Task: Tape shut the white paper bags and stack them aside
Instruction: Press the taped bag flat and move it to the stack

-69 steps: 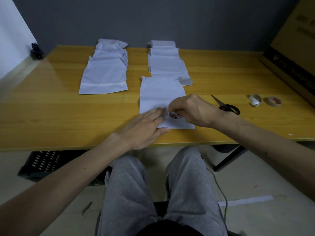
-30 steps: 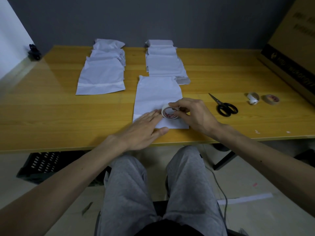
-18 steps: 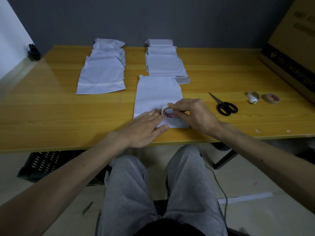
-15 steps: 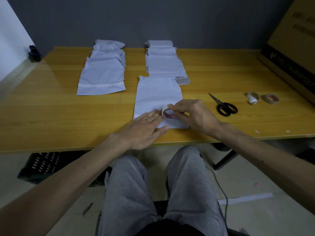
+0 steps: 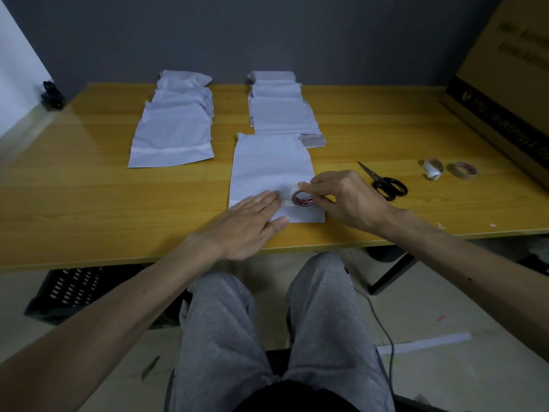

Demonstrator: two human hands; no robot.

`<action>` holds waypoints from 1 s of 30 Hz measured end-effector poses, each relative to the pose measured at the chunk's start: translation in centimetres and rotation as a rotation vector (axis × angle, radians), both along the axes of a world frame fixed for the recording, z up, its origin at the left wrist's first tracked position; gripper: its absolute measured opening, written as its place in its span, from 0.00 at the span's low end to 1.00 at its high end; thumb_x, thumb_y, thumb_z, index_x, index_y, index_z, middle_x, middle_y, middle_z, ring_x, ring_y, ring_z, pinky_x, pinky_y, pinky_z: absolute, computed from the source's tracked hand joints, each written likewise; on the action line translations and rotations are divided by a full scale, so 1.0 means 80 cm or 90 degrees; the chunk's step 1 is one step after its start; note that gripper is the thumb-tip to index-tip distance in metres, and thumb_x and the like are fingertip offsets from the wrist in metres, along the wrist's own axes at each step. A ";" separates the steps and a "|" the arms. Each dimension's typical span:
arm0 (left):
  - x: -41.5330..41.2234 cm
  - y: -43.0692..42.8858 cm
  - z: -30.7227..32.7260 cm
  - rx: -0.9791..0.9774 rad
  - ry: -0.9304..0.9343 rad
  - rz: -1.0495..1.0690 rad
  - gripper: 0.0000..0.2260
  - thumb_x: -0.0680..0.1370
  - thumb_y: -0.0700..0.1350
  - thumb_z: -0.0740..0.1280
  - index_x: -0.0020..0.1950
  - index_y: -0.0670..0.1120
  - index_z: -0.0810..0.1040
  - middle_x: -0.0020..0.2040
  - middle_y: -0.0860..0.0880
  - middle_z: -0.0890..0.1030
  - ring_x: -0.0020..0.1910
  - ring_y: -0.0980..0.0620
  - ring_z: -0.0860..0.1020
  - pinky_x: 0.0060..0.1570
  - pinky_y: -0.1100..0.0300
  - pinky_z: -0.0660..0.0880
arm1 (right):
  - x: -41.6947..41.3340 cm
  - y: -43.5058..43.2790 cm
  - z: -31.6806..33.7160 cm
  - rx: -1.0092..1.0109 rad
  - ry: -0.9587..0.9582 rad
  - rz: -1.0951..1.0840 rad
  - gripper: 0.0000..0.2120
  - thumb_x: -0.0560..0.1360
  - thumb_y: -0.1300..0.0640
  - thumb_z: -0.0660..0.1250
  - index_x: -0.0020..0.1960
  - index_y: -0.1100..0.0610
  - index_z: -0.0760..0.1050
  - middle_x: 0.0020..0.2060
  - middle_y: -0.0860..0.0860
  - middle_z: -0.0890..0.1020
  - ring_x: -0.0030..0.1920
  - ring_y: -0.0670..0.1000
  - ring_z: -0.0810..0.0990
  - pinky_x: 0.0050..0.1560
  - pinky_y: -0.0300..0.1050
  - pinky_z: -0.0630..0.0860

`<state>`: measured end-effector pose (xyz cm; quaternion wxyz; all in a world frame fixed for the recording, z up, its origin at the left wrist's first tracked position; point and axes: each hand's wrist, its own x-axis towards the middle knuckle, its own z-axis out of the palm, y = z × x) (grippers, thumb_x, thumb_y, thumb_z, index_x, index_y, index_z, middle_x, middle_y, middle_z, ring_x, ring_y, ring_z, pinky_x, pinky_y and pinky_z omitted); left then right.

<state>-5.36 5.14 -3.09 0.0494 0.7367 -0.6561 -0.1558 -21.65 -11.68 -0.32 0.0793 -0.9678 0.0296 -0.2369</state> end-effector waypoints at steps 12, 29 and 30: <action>0.002 0.000 -0.004 0.002 0.013 0.006 0.35 0.75 0.65 0.37 0.79 0.50 0.45 0.79 0.56 0.42 0.76 0.62 0.40 0.75 0.62 0.39 | -0.020 -0.011 0.001 -0.020 0.021 -0.016 0.13 0.74 0.66 0.69 0.58 0.59 0.81 0.48 0.58 0.84 0.45 0.59 0.84 0.40 0.52 0.81; 0.002 0.000 -0.004 -0.005 0.029 0.010 0.34 0.76 0.64 0.38 0.79 0.51 0.46 0.79 0.57 0.43 0.76 0.63 0.41 0.74 0.63 0.39 | -0.035 -0.022 0.010 -0.078 0.078 -0.030 0.15 0.72 0.68 0.69 0.57 0.57 0.82 0.50 0.55 0.84 0.44 0.59 0.83 0.35 0.49 0.78; 0.001 0.000 -0.004 -0.004 0.027 0.010 0.34 0.76 0.64 0.38 0.79 0.51 0.45 0.79 0.57 0.43 0.76 0.63 0.40 0.74 0.63 0.39 | -0.035 -0.022 0.010 -0.080 0.079 -0.028 0.15 0.72 0.68 0.69 0.57 0.57 0.81 0.50 0.55 0.84 0.44 0.59 0.83 0.35 0.50 0.78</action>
